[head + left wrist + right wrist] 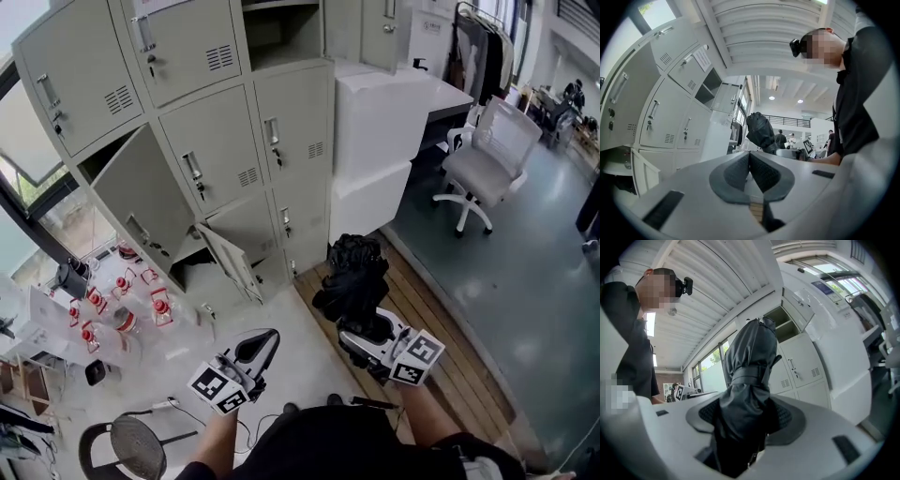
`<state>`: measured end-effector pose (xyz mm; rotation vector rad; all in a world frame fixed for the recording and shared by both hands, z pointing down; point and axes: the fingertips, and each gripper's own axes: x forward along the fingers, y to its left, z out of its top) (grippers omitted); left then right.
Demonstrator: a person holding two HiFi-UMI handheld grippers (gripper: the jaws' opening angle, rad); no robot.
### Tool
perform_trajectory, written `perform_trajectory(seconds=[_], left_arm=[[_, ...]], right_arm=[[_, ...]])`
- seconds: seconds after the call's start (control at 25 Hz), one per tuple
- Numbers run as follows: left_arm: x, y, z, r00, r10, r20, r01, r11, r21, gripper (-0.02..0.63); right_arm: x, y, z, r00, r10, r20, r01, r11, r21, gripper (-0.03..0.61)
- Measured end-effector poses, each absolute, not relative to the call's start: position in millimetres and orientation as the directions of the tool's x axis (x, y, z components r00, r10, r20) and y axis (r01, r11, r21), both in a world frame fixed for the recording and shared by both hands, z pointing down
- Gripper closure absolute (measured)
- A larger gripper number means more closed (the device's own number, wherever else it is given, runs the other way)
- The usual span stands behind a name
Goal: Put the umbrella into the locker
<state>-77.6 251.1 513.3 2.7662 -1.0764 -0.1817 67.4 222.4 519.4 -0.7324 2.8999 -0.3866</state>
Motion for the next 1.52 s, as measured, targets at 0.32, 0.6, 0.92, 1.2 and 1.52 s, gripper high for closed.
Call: perform_trajectory(seconds=[0.32,0.6,0.92,1.2,1.52], left_arm=[[-64,236,491,0.707,-0.704,-0.068,-0.691,-0.707,0.151,0.598],[-42,231,486,0.675,-0.735,-0.07,-0.72,-0.676,0.155,0.598],[-30,234,512,0.654,-0.756,-0.029,-0.736,-0.644,0.211,0.599],[-44,204,530,0.651,-0.758,-0.037,-0.728,-0.637,0.252,0.598],[-65,139,538,0.683,-0.725,-0.09,-0.676,-0.674,0.296,0.598]], right_arm=[[102,205,514,-0.854,-0.517,-0.061,-0.486,0.833,-0.265,0.316],[137,197,525,-0.853,-0.516,-0.078,-0.476,0.83,-0.291,0.316],[143,186,554,-0.868,-0.494,-0.046,-0.451,0.825,-0.34,0.317],[123,162,573,-0.878,-0.479,-0.006,-0.447,0.824,-0.348,0.316],[97,108,568,-0.864,-0.5,0.058,-0.491,0.81,-0.321,0.318]])
